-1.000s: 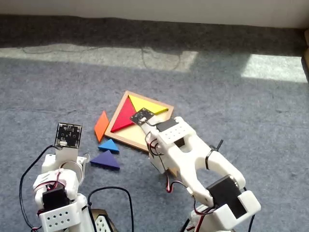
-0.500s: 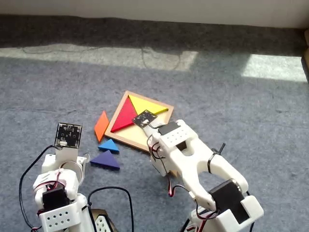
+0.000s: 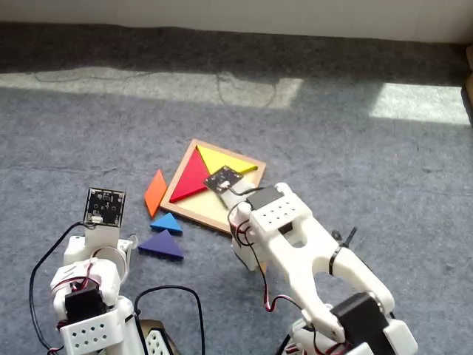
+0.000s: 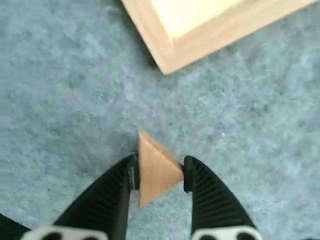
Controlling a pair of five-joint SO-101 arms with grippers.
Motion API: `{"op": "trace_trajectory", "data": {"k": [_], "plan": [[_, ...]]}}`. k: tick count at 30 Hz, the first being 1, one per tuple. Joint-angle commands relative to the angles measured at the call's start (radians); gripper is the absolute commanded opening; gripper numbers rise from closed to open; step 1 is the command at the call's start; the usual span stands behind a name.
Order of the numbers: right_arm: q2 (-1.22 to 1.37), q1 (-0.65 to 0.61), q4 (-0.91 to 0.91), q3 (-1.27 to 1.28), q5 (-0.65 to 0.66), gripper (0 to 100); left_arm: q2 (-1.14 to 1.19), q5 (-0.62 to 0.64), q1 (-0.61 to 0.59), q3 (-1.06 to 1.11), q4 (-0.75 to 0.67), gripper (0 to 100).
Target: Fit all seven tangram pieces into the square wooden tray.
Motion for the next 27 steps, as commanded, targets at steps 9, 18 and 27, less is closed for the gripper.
{"op": "trace_trajectory", "data": {"k": [9,18,27], "plan": [[0.035,-0.015,-0.024,-0.326,0.094,5.1,-0.035,-0.002,-0.012,-0.002,-0.017,25],[0.435,-0.064,-0.051,-0.636,0.195,4.9,-0.035,-0.002,-0.012,-0.002,-0.017,25],[0.588,-0.067,-0.054,-0.82,0.298,5.2,-0.035,-0.002,-0.012,-0.002,-0.017,25]]}}
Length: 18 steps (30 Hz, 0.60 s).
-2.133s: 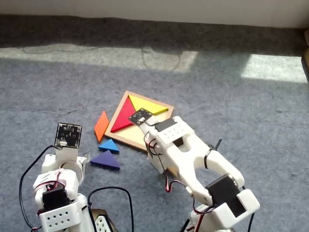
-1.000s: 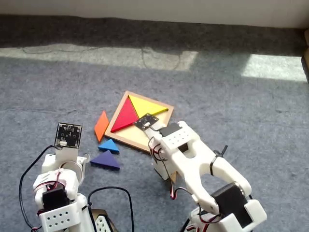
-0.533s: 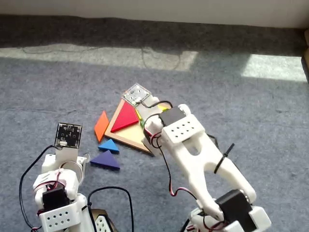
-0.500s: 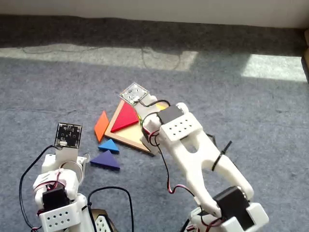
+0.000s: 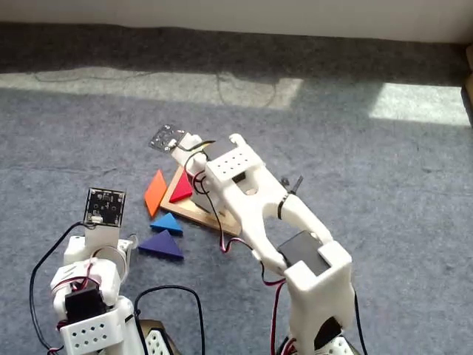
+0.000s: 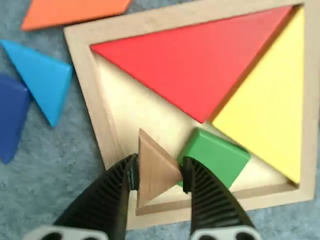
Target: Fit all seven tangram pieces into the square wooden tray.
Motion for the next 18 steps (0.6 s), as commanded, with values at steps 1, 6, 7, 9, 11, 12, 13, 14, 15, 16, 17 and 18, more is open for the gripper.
{"op": "trace_trajectory", "data": {"k": [1,6,7,9,11,12,13,14,15,16,17,18], "plan": [[0.008,-0.012,-0.016,-0.09,0.046,5.3,-0.035,-0.002,-0.012,-0.002,-0.017,25],[0.028,-0.012,-0.012,-0.114,0.068,15.9,-0.035,-0.002,-0.012,-0.002,-0.017,25],[0.028,-0.012,-0.012,-0.114,0.068,19.3,-0.035,-0.002,-0.012,-0.002,-0.017,25],[0.028,-0.012,-0.012,-0.116,0.068,25.5,-0.035,-0.002,-0.012,-0.002,-0.017,25],[0.027,-0.012,-0.012,-0.116,0.068,28.5,-0.035,-0.002,-0.012,-0.002,-0.017,25],[0.027,-0.012,-0.012,-0.116,0.068,28.6,-0.035,-0.002,-0.012,-0.002,-0.017,25],[0.025,-0.013,-0.012,-0.116,0.068,28.6,-0.035,-0.002,-0.012,-0.002,-0.017,25],[0.025,-0.013,-0.012,-0.116,0.068,28.6,-0.035,-0.002,-0.012,-0.002,-0.017,25],[0.024,-0.013,-0.01,-0.116,0.068,28.6,-0.035,-0.002,-0.012,-0.002,-0.017,25],[0.021,-0.013,-0.008,-0.116,0.068,28.6,-0.035,-0.002,-0.012,-0.002,-0.017,25],[0.007,-0.013,0.004,-0.116,0.068,28.6,-0.035,-0.002,-0.012,-0.002,-0.017,25],[-0.013,-0.013,0.028,-0.116,0.068,28.6,-0.035,-0.002,-0.012,-0.002,-0.017,25]]}}
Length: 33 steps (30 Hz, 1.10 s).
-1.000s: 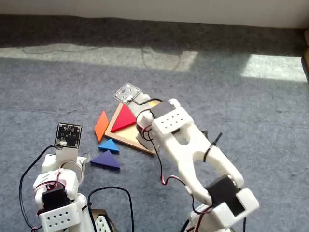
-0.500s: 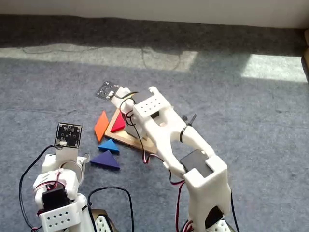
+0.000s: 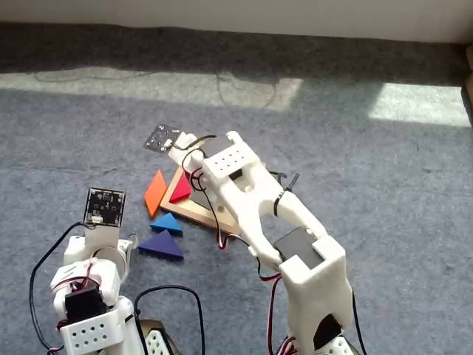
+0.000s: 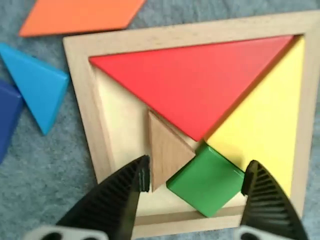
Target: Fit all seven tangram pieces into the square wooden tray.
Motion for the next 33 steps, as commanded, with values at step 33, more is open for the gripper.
{"op": "trace_trajectory", "data": {"k": [33], "plan": [[-1.402,0.521,-0.094,1.253,-0.117,18.4,0.556,-0.032,0.188,-0.685,0.27,31]]}}
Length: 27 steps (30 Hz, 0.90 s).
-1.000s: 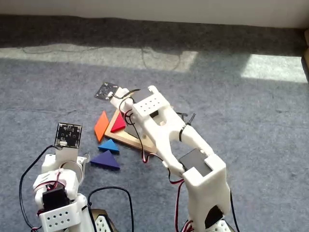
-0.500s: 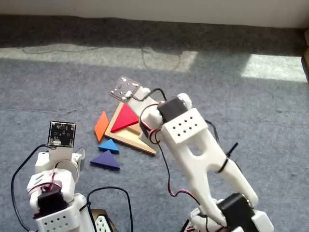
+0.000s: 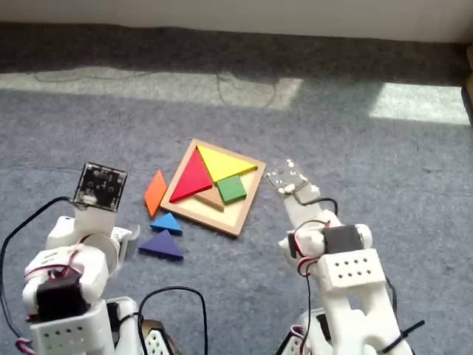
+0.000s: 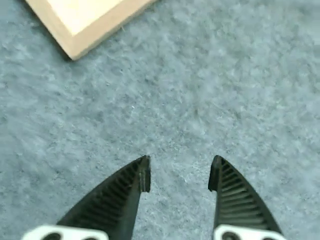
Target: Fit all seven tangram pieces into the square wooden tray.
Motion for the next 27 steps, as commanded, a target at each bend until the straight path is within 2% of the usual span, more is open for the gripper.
{"op": "trace_trajectory", "data": {"k": [1,3,10,18,23,27], "plan": [[-0.11,0.101,-0.084,0.107,-0.008,18.4,0.203,-0.008,0.074,-0.081,0.015,31],[-0.15,0.134,-0.111,0.173,-0.008,18.4,0.283,-0.008,0.091,-0.081,0.011,31],[-0.268,0.199,-0.16,0.344,-0.006,18.4,0.516,0.031,0.101,-0.082,-0.187,31],[-0.363,0.257,-0.156,0.423,-0.002,18.4,0.708,0.146,0.239,-0.084,-0.305,31],[-0.38,0.268,-0.156,0.467,-0.002,18.4,0.792,0.135,0.252,-0.088,-0.413,31],[-0.38,0.268,-0.156,0.475,-0.002,18.4,0.923,0.06,0.252,-0.16,-0.428,31]]}}
